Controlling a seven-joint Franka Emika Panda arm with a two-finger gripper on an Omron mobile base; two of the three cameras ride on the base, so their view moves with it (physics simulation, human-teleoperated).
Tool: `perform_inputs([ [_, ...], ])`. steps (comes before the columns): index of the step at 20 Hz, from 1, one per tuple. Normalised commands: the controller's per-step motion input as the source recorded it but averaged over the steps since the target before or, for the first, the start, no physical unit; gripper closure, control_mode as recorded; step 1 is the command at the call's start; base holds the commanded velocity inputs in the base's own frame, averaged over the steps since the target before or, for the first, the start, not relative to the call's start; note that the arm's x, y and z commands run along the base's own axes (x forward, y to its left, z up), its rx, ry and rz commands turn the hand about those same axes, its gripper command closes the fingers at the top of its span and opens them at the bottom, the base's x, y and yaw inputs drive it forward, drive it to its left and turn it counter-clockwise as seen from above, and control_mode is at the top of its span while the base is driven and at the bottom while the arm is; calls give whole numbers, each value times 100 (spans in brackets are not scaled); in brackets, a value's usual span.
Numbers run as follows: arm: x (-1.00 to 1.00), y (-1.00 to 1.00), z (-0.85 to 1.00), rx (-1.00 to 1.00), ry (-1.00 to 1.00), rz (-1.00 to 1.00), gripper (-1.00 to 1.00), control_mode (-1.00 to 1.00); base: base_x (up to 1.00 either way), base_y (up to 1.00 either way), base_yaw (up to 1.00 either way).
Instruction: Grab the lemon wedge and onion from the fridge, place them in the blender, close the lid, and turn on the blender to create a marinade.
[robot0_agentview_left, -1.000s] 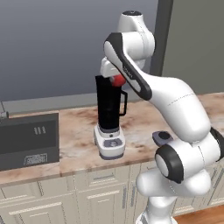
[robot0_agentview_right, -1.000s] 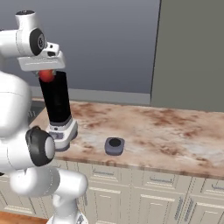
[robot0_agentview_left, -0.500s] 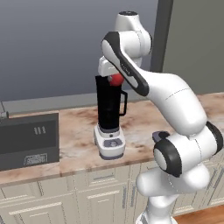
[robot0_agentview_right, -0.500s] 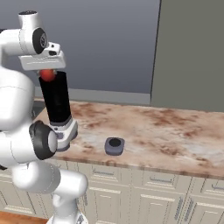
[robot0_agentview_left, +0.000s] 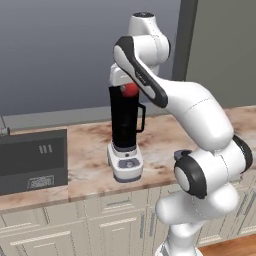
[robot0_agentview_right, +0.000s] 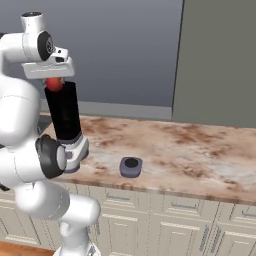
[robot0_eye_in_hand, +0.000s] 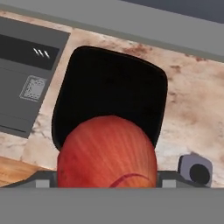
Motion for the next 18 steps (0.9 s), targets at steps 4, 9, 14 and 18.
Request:
perform_inputs([
  [4,35,8,-27,0,0,0,100,-100,0,0,0],
  [9,37,8,-38,0,-2,0,-100,-100,0,0,0],
  [14,24,3,-17,0,-1,0,-100,-100,0,0,0],
  [18,0,0,15,1,-2,0,-100,-100,0,0,0],
])
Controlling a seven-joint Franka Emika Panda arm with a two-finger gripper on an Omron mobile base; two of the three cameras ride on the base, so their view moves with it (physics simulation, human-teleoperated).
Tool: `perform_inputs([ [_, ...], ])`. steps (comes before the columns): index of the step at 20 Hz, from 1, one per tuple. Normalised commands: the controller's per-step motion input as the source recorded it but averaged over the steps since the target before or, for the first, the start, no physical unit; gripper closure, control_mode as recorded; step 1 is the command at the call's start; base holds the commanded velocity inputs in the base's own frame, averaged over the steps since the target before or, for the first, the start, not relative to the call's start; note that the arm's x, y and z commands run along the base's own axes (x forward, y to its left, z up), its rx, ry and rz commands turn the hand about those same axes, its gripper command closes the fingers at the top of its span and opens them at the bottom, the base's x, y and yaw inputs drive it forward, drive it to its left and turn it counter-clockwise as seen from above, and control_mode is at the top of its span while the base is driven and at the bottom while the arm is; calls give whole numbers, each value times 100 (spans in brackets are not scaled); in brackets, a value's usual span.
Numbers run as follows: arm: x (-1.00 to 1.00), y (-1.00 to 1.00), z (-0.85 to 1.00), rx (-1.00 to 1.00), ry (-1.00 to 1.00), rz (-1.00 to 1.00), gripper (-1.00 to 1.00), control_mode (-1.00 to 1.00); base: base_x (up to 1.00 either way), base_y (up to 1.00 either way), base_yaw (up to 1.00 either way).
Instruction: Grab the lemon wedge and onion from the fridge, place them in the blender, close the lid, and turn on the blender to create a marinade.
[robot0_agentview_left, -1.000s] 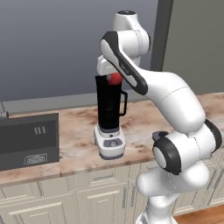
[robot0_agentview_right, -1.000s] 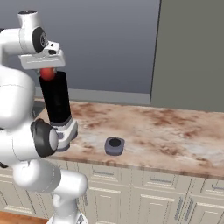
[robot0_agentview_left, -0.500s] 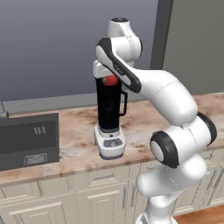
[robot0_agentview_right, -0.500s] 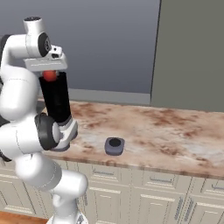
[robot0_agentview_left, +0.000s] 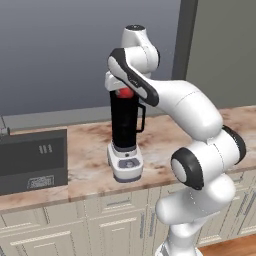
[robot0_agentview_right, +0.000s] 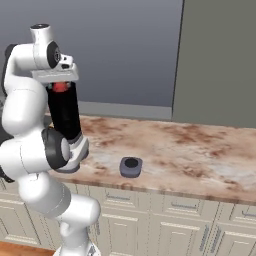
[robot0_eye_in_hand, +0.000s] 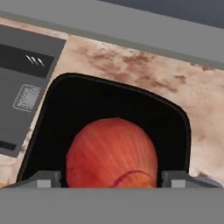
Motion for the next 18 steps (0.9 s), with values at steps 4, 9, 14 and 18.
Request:
perform_inputs([
  [4,-7,0,42,4,-12,0,-100,-100,0,0,0],
  [9,-48,-9,34,6,-21,0,-100,-100,0,0,0],
  [14,-100,-87,-22,1,-12,-1,-100,-100,0,0,0],
  [18,-100,-95,-41,0,-11,-2,-100,-100,0,0,0],
])
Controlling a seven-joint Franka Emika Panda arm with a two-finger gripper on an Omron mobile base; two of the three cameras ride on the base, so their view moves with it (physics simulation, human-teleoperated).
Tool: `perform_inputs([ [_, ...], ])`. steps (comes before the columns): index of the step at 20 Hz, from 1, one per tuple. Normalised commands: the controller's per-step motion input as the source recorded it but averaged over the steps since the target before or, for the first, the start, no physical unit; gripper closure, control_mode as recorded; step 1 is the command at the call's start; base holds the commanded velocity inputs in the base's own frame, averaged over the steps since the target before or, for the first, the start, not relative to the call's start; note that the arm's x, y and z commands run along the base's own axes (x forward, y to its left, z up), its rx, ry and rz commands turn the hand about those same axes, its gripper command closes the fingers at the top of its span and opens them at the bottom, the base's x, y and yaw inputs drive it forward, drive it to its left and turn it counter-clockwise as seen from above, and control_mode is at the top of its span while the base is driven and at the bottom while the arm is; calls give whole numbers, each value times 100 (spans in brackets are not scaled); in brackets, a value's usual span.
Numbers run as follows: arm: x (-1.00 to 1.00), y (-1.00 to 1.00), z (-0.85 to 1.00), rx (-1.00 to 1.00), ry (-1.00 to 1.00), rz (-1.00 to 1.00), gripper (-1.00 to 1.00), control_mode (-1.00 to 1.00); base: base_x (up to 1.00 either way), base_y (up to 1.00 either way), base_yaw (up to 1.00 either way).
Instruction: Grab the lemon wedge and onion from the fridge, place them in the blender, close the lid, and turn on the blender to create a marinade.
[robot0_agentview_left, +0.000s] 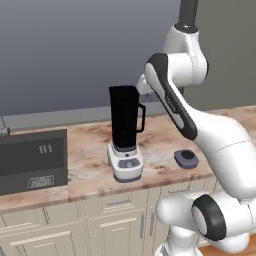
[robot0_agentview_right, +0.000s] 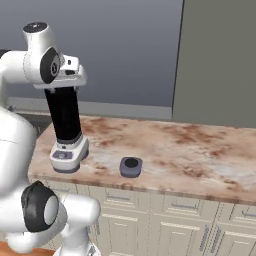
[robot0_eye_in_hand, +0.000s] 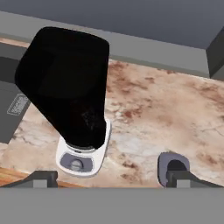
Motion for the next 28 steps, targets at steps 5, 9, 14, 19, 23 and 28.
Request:
perform_inputs([
  [5,-100,-97,-66,0,-12,-1,-100,-100,0,0,0],
  [9,-100,-99,-68,1,-8,0,-100,-100,0,0,0],
  [14,-29,-40,-10,1,-1,-2,-100,-100,0,0,0],
  [19,-24,0,0,0,0,0,-100,-100,0,0,0],
  [23,-21,-4,-2,0,0,3,-100,100,-75,-7,29],
  [28,0,0,0,0,0,0,-100,100,-90,4,79],
])
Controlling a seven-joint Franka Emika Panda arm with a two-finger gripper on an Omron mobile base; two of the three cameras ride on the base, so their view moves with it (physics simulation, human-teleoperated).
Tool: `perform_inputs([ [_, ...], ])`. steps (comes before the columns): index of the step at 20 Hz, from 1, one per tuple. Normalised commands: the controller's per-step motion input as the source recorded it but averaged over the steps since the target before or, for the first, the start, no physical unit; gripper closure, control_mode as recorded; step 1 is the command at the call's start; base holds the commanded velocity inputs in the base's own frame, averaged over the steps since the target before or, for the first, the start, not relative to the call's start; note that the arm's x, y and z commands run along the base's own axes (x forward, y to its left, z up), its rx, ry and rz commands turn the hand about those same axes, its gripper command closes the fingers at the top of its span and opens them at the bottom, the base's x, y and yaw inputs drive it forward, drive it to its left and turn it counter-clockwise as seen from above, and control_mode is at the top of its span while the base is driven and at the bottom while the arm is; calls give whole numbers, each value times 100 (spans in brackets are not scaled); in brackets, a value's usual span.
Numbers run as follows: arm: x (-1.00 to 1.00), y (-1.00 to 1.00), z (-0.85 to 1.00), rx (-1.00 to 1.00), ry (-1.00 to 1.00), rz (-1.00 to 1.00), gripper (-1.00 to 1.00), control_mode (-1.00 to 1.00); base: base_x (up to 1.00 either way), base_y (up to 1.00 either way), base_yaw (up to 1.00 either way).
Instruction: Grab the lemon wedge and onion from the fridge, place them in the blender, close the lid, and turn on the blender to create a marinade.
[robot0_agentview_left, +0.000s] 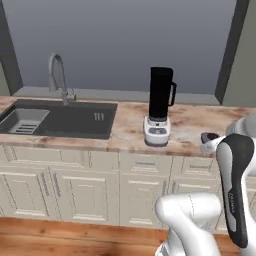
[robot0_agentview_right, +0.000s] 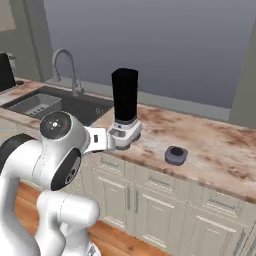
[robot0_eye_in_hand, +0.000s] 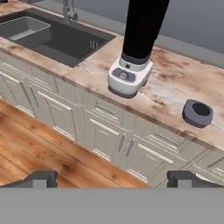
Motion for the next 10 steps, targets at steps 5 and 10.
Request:
perform_inputs([
  [5,0,0,0,0,0,0,-100,100,-33,32,94],
  [10,0,0,0,0,0,0,-100,100,-8,85,86],
])
